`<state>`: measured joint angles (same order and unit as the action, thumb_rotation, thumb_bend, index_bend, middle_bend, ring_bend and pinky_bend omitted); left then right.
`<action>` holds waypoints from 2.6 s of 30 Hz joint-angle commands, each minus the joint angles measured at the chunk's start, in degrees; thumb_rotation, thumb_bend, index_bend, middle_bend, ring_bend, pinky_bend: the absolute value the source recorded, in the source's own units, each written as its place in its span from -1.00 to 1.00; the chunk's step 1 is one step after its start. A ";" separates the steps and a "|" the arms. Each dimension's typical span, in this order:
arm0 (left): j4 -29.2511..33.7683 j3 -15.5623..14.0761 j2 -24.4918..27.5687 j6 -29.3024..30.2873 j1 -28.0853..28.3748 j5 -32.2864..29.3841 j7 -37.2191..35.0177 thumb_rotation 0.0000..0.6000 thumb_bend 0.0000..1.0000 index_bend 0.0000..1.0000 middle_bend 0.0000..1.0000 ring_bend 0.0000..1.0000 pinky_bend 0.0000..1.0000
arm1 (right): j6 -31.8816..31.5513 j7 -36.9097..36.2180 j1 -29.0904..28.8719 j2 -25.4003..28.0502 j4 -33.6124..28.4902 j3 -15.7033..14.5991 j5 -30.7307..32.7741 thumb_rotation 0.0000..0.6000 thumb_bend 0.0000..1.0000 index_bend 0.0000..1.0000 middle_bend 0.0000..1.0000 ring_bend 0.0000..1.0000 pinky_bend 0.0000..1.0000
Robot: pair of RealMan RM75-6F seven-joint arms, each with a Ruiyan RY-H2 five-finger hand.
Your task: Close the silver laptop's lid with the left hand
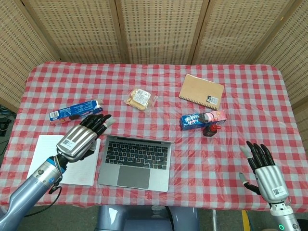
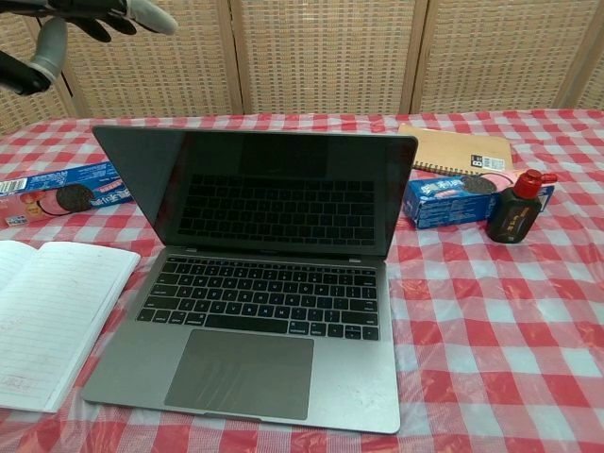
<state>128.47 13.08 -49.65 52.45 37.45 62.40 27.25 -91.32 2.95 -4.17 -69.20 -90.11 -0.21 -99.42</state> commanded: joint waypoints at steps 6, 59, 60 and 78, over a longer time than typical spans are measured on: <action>-1.58 -1.06 -3.09 -1.38 5.52 -9.12 4.31 1.00 1.00 -0.94 -1.00 -1.00 -0.79 | 0.25 -0.02 -0.09 -0.13 0.18 -0.09 0.02 1.00 0.16 -0.96 -1.00 -1.00 -1.00; 1.42 -14.09 -7.88 1.37 12.30 -9.53 8.97 1.00 1.00 -0.22 -0.58 -0.58 -0.43 | 0.86 0.13 -0.18 0.33 -0.34 -0.61 0.16 1.00 0.21 -0.93 -1.00 -1.00 -1.00; 1.44 -14.36 -8.02 1.38 12.21 -9.18 9.07 1.00 1.00 -0.22 -0.58 -0.58 -0.43 | 0.87 0.13 -0.17 0.34 -0.34 -0.62 0.16 1.00 0.21 -0.93 -1.00 -1.00 -1.00; 0.89 -17.68 -12.27 2.38 11.09 -7.40 10.79 1.00 1.00 -0.19 -0.55 -0.56 -0.41 | 1.09 -0.08 -0.16 0.77 -0.73 -0.79 0.20 1.00 0.22 -0.92 -1.00 -1.00 -1.00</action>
<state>129.66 -4.37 -61.50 54.63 48.69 55.00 37.87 -90.23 2.87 -4.33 -68.43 -90.84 -1.00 -99.22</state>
